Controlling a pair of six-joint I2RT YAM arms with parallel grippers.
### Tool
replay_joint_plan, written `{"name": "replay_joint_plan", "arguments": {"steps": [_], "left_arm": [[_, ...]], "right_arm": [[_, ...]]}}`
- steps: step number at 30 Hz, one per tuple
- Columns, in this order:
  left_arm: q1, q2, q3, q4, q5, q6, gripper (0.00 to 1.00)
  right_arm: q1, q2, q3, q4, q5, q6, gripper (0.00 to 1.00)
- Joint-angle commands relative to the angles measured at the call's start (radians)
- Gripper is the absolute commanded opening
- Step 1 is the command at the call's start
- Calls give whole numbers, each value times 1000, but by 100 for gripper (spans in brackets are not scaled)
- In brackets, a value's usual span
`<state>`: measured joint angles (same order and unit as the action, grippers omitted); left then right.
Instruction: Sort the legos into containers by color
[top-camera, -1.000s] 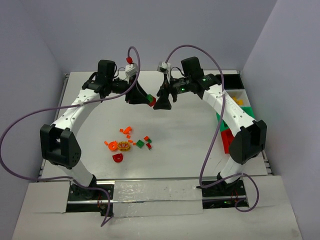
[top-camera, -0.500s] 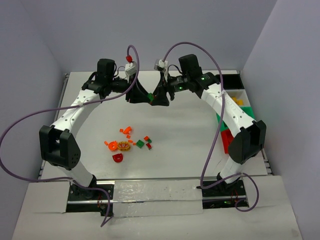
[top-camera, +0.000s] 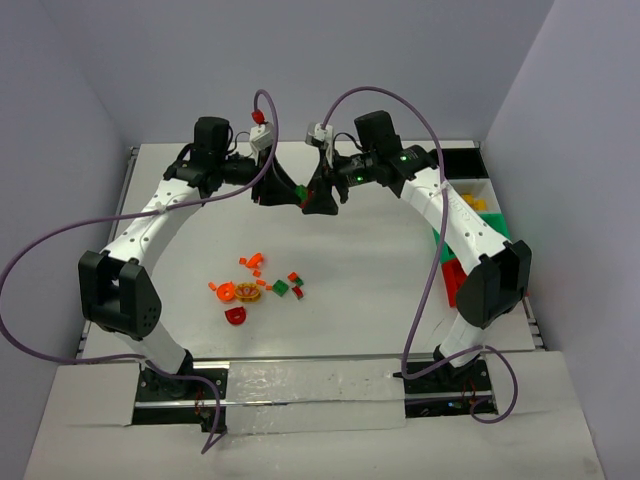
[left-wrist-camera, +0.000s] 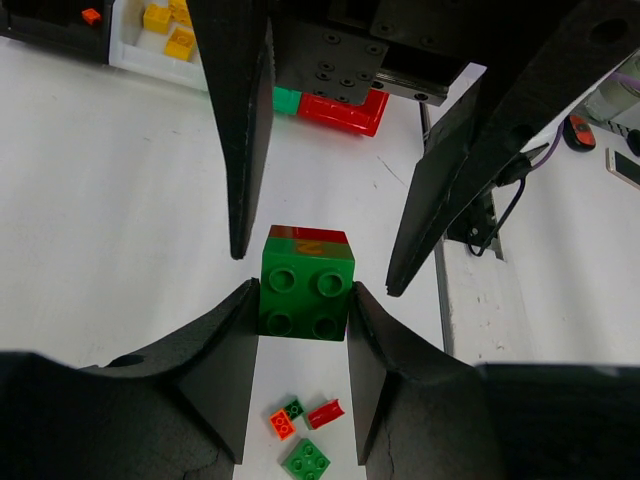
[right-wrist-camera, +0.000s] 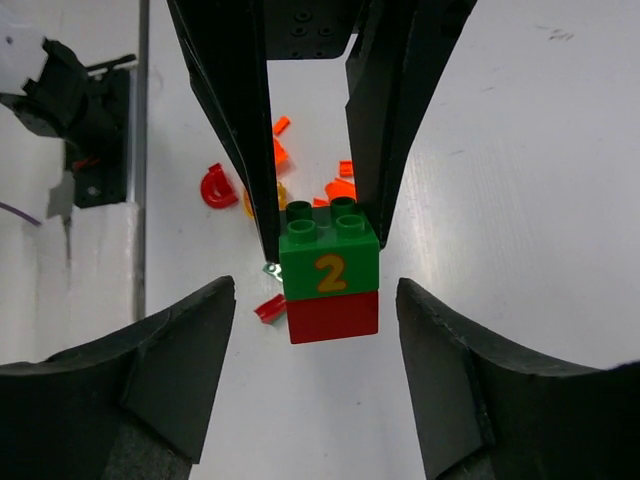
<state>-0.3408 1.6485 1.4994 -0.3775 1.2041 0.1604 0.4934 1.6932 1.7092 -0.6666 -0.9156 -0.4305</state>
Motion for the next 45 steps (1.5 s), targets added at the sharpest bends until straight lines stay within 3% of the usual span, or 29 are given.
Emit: {"name": "replay_joint_plan", "arguments": {"steps": [1,3,9,18,23,27,33,40,45], "left_arm": [[-4,-42,10,42,32,-6,0],[-4,-44,10,43,30,-6,0],[-2,-56,-5,75,19,-41,0],[28,-87,-63,281,-19,-230,0],[34,-84,-42,255,-70,-211,0],[26,-70,-38,197,-130,-112,0],[-90,-8,13,-43,-409,119,0],[-149,46,6,-28,-423,138,0],[-153,67,22,-23,-422,148,0]], "right_arm": [[8,13,20,5,2,-7,63],[8,15,20,5,0,-8,50],[8,13,11,-21,9,-41,32],[-9,-44,-97,-95,78,-125,3],[-53,-87,-177,-115,118,-131,0],[-124,-147,-283,-143,164,-143,0],[-427,-320,-453,-294,280,-236,0],[-825,-439,-518,-526,374,-477,0],[-992,-422,-518,-599,421,-561,0]]}}
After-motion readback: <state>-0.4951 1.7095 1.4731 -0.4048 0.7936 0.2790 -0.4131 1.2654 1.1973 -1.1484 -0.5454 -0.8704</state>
